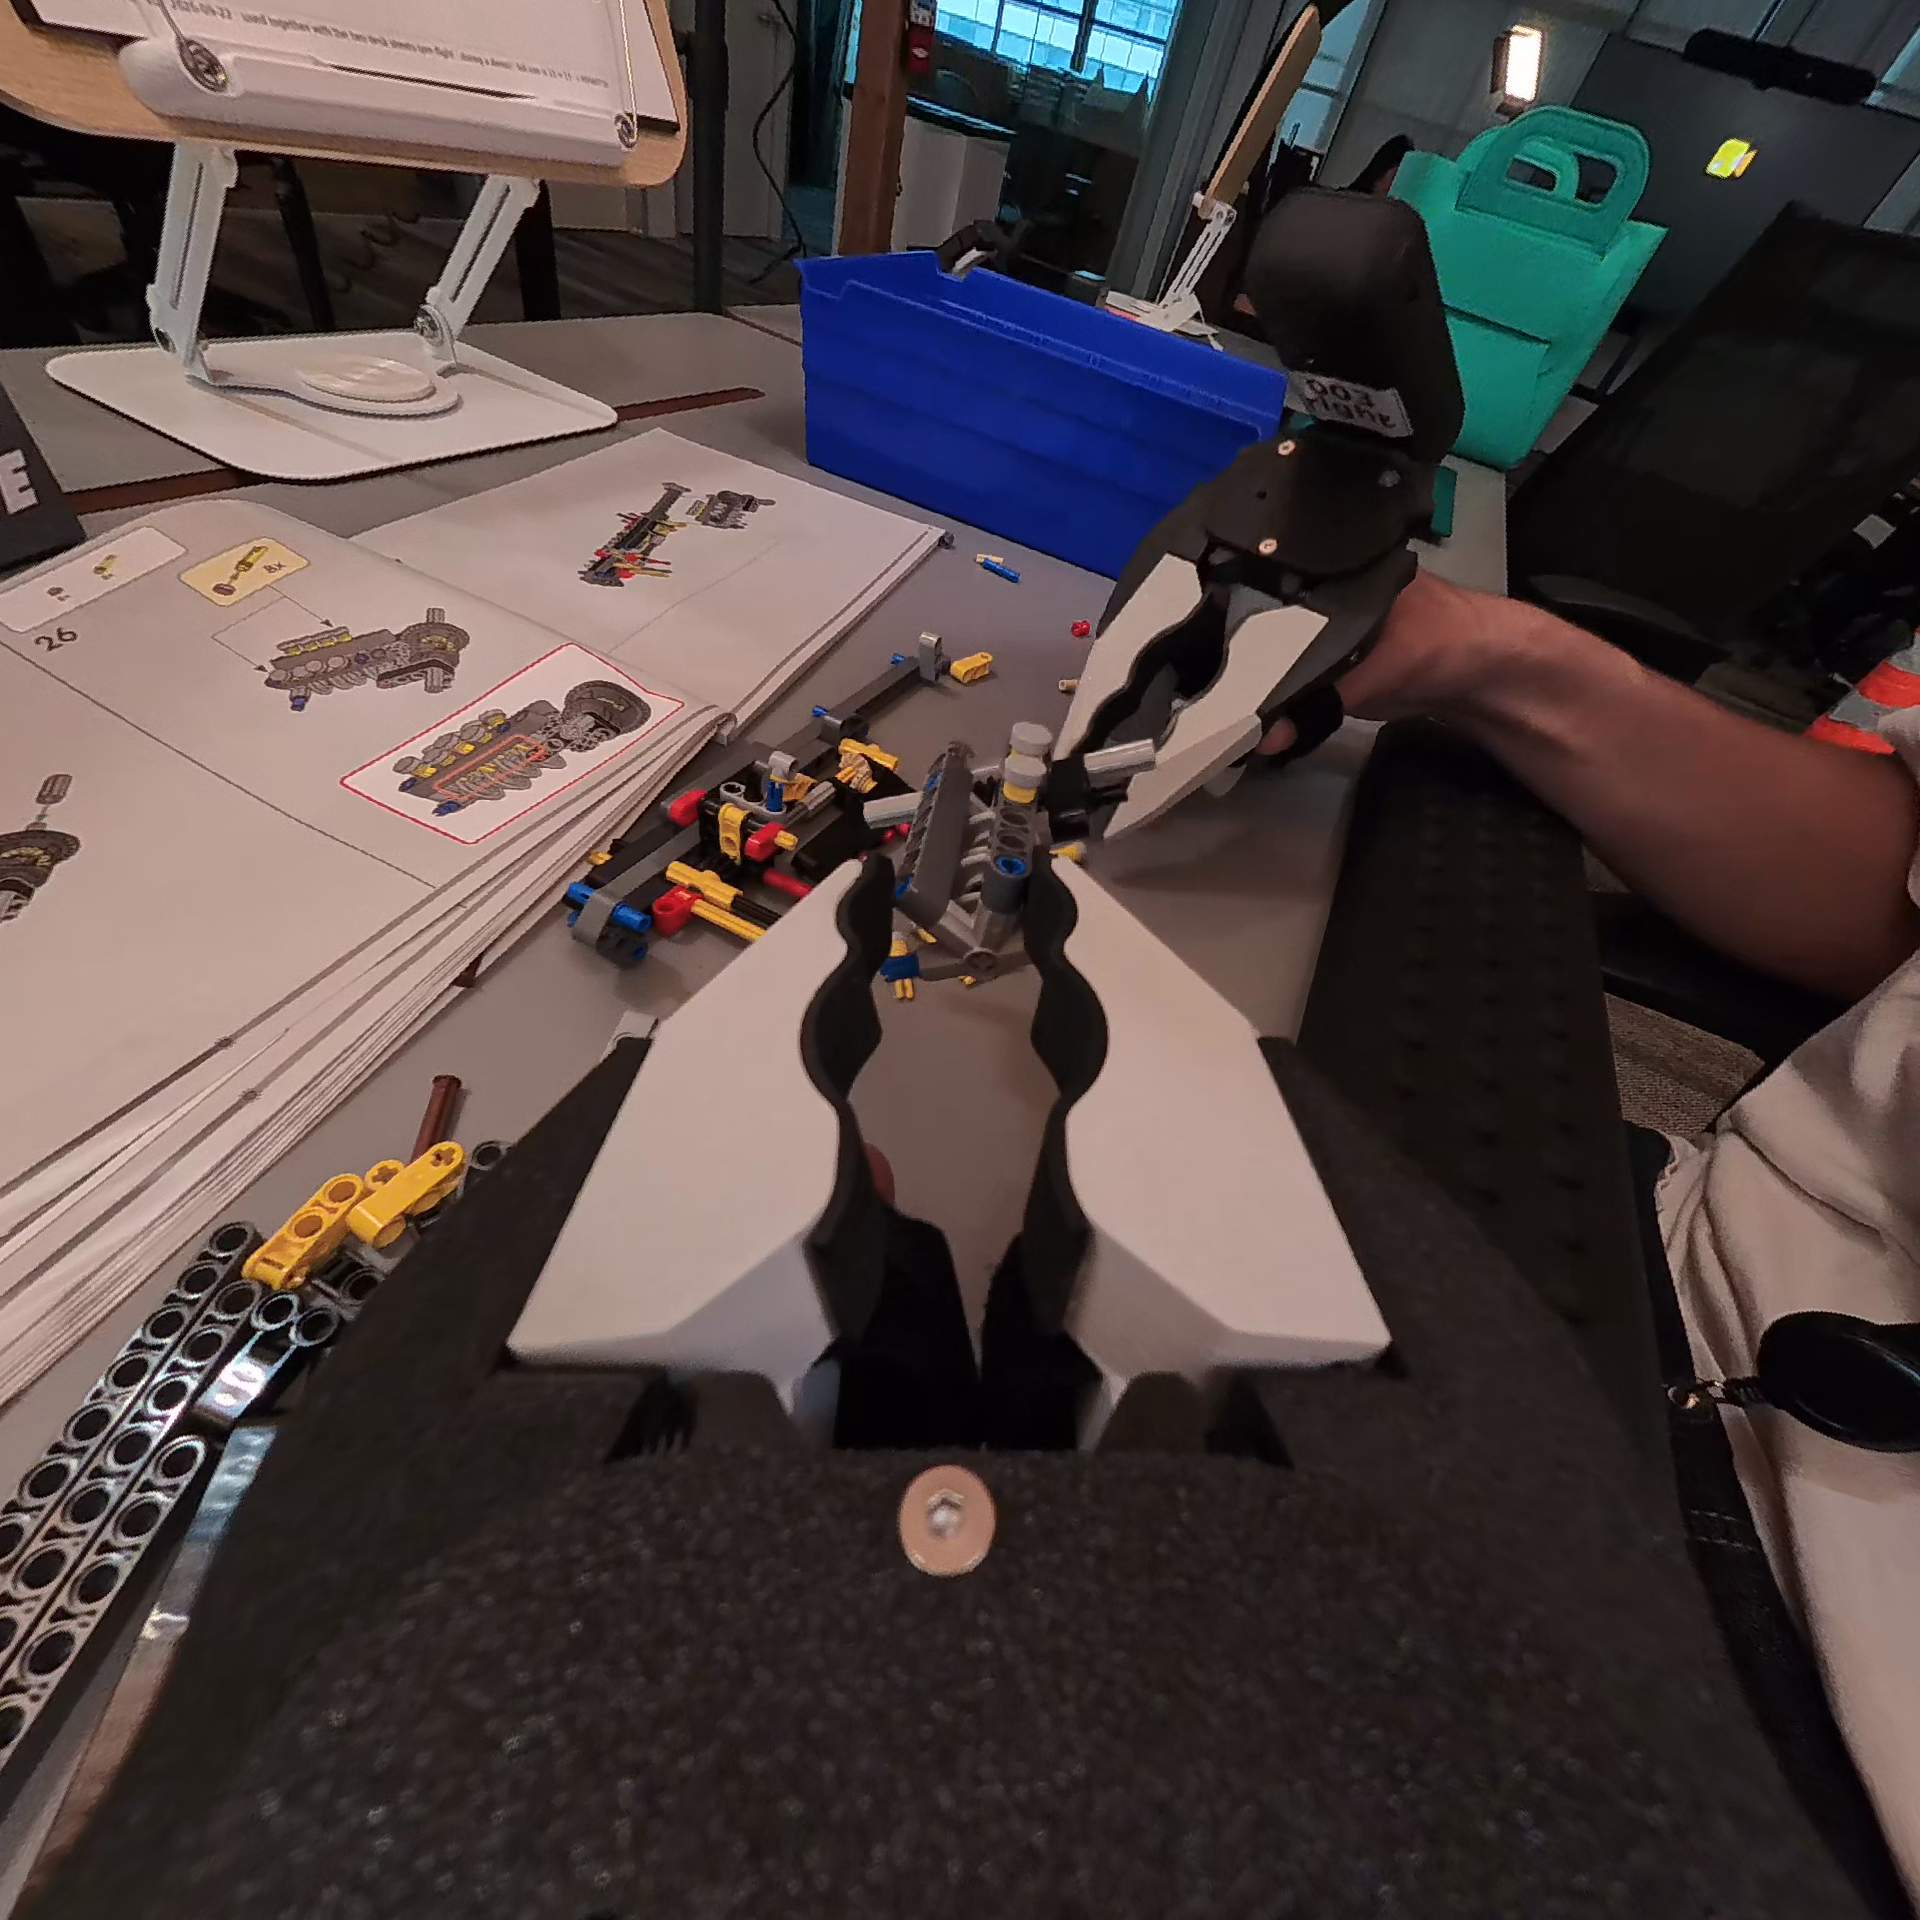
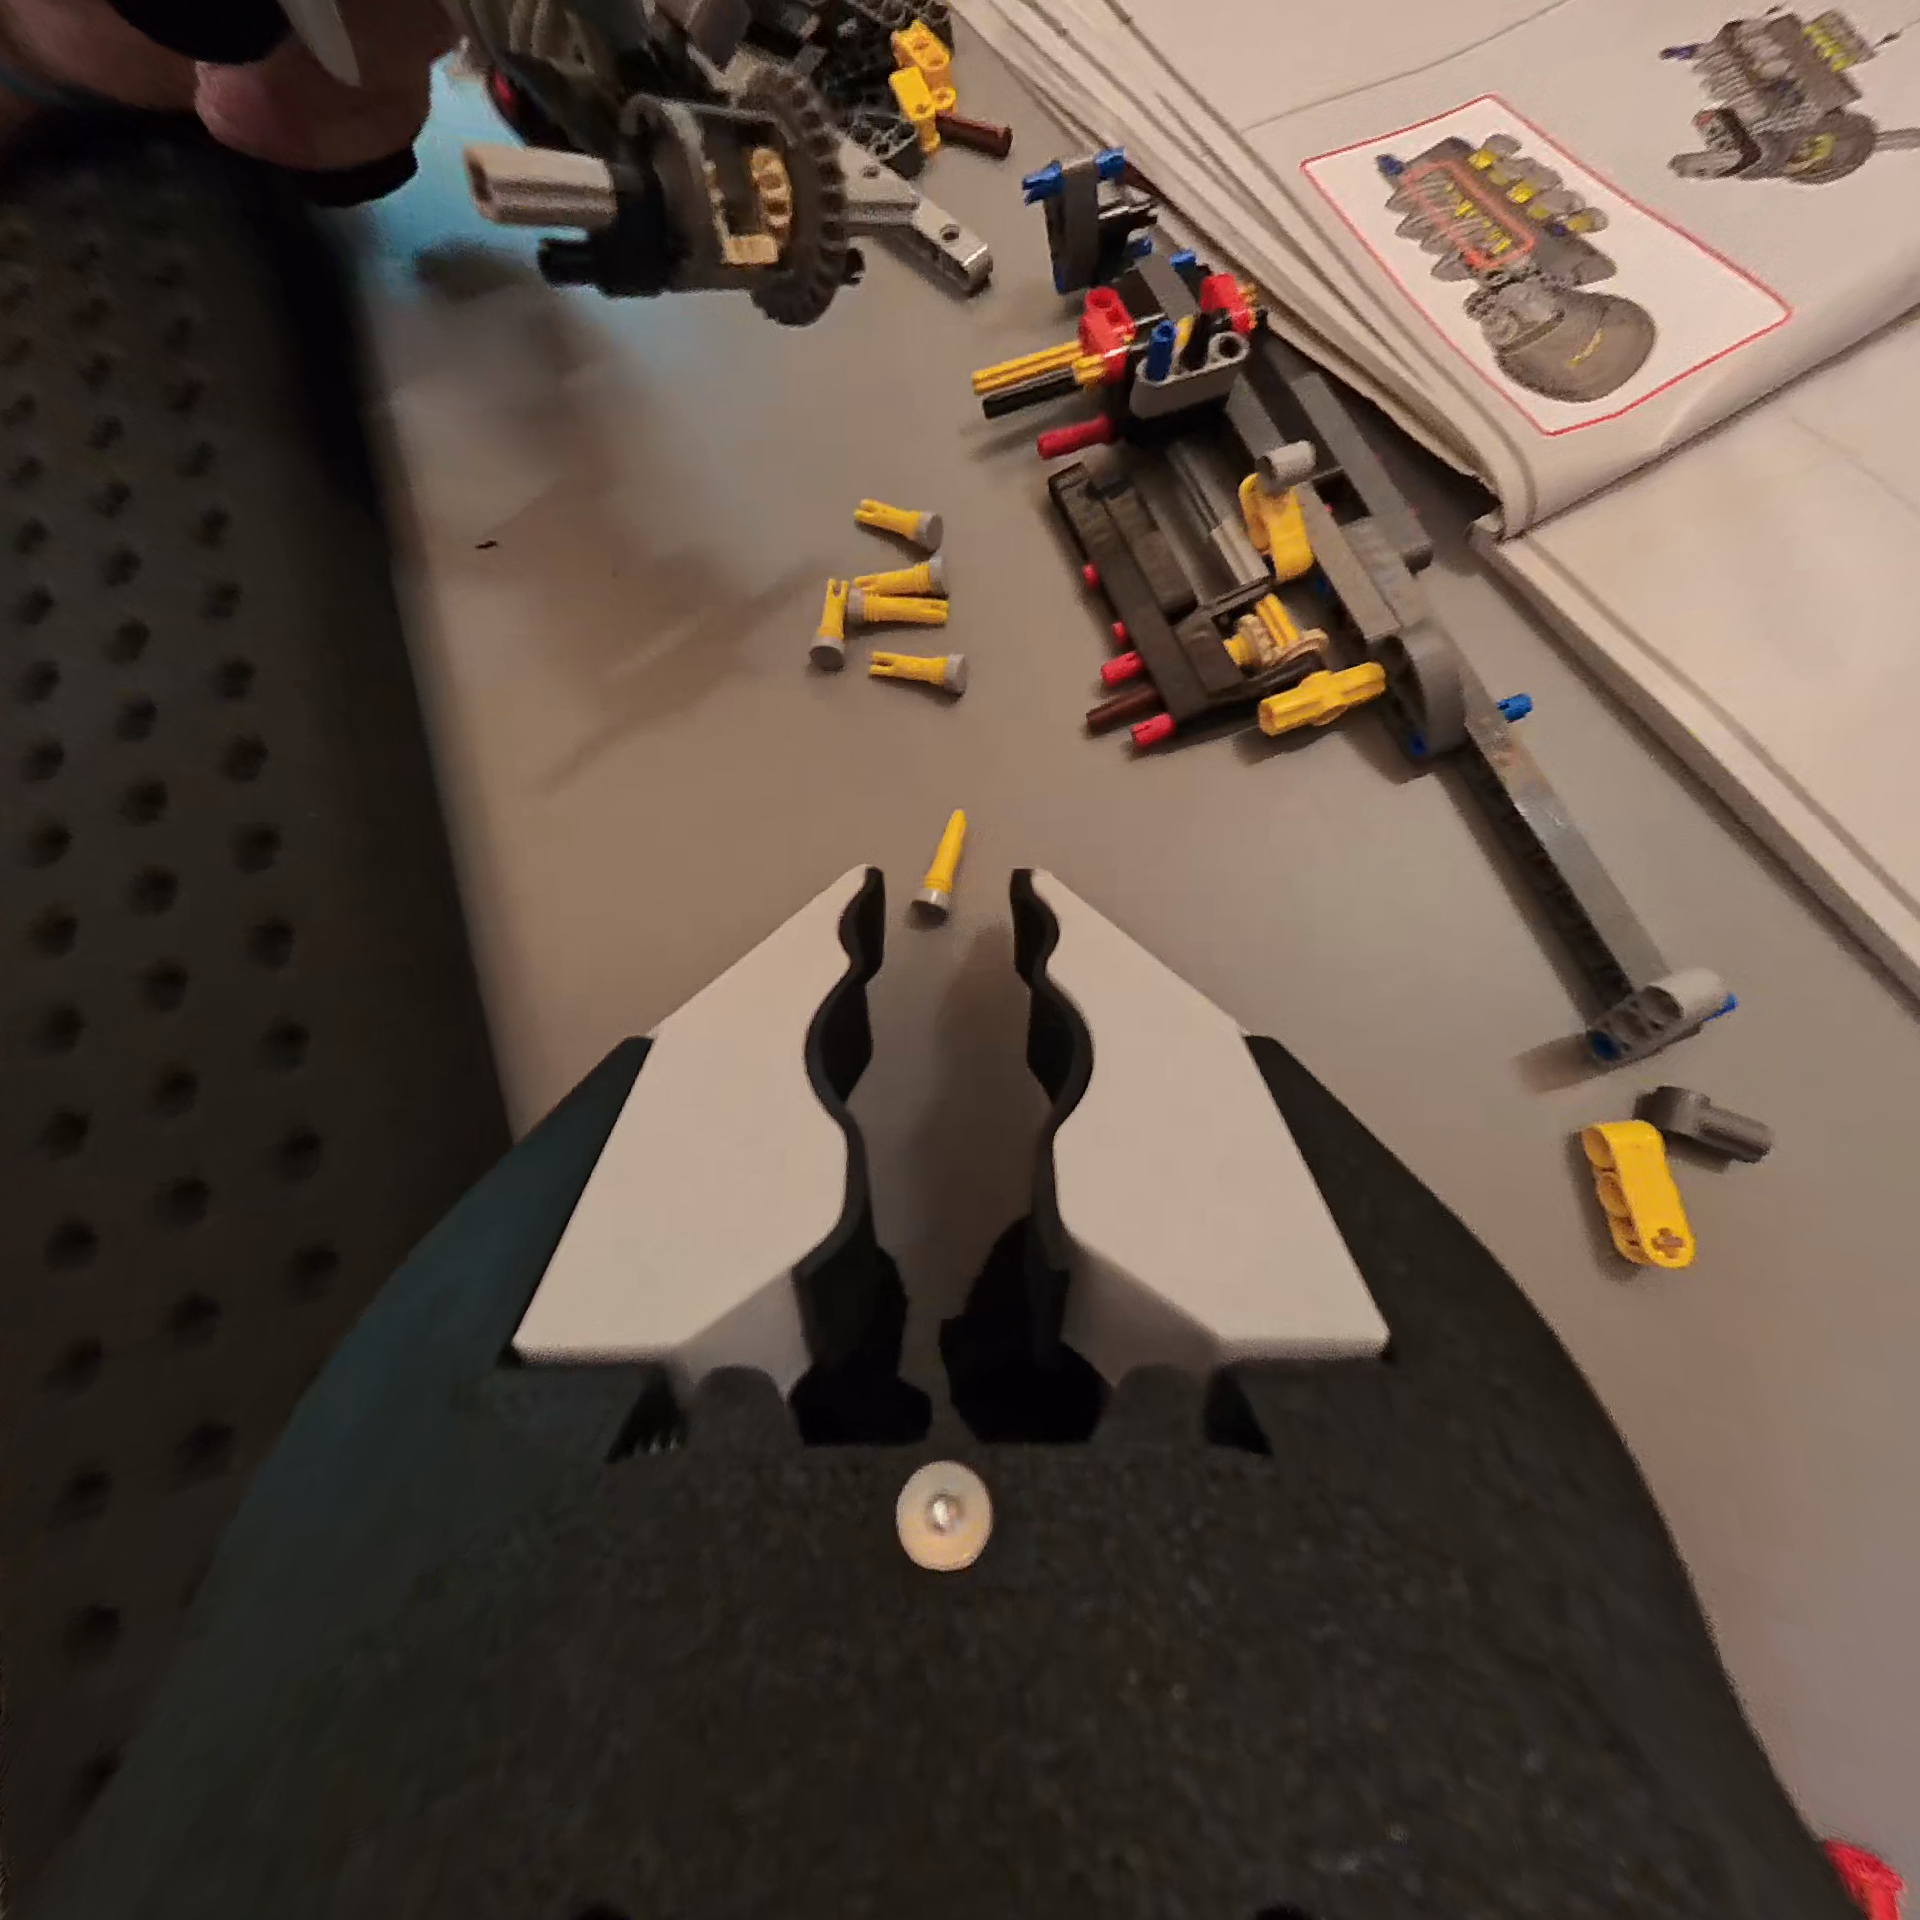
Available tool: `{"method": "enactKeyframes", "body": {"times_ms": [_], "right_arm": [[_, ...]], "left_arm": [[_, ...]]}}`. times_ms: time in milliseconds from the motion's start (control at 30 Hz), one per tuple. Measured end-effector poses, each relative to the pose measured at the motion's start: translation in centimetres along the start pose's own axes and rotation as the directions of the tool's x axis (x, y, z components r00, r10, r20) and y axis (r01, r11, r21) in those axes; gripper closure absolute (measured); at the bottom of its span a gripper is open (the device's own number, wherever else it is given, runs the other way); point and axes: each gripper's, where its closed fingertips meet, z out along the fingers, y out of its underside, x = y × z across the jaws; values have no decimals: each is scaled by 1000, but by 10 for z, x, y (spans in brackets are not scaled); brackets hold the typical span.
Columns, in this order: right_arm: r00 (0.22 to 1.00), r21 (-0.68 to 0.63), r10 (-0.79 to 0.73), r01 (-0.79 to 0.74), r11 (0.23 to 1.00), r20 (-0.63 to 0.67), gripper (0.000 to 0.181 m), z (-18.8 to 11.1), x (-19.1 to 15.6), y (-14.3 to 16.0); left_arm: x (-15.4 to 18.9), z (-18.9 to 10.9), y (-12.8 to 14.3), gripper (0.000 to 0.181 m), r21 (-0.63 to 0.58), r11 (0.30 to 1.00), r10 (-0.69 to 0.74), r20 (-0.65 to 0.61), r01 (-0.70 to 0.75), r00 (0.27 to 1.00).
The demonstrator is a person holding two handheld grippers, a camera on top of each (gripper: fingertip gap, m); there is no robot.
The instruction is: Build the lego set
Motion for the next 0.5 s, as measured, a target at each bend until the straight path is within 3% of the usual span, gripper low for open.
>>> {"method": "enactKeyframes", "body": {"times_ms": [500], "right_arm": [[992,-25,-95,93,995,-85,173,19,-11,2]], "left_arm": [[-3,2,5,157,-26,999,32,32,-31,999]]}}
